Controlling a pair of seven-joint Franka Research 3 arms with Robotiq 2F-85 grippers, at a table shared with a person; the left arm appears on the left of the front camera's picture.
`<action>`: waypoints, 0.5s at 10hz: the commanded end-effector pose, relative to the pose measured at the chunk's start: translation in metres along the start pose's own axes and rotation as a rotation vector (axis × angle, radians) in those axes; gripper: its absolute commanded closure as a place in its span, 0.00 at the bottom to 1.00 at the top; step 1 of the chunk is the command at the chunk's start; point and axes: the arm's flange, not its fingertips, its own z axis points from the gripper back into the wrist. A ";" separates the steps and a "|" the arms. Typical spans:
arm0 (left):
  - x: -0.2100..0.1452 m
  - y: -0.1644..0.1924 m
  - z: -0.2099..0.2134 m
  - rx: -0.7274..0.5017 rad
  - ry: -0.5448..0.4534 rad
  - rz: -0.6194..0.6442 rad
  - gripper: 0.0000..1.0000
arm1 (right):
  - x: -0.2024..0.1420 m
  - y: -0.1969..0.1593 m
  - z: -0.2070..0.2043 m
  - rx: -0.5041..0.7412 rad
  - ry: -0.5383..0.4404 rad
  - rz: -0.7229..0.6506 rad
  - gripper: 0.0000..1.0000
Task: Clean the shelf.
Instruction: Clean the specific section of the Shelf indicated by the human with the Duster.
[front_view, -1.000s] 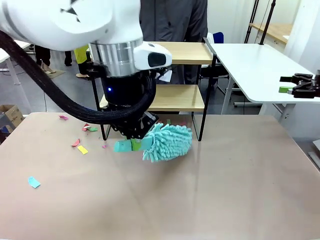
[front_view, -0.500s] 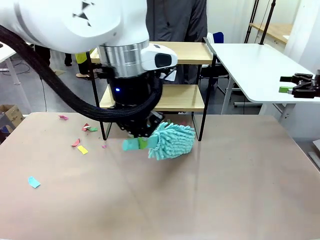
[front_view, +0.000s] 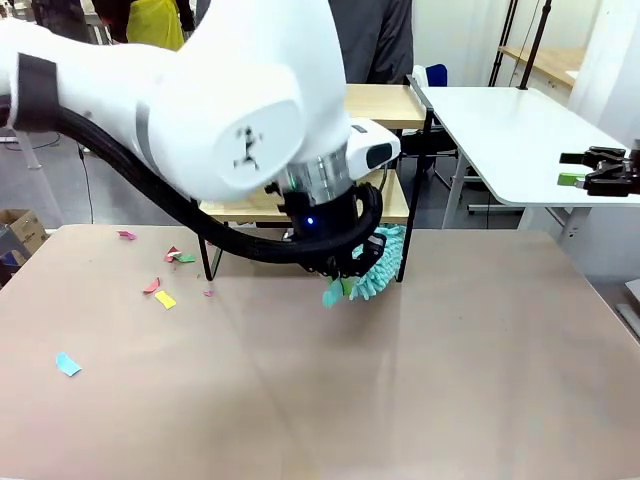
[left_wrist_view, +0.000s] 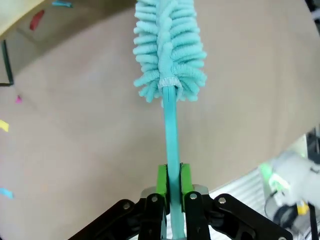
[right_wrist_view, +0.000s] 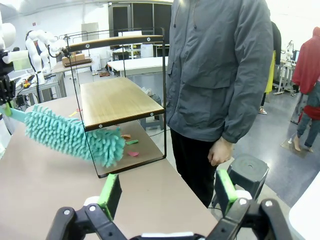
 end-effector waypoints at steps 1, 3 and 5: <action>-0.005 -0.005 -0.019 0.092 -0.092 0.076 0.87 | 0.003 0.000 -0.002 0.002 -0.003 0.006 0.00; -0.004 -0.014 -0.038 0.045 -0.149 0.076 0.87 | 0.003 0.000 -0.002 0.002 -0.003 0.006 0.00; 0.005 -0.025 -0.063 0.010 -0.202 0.103 0.87 | 0.003 0.000 -0.002 0.002 -0.003 0.006 0.00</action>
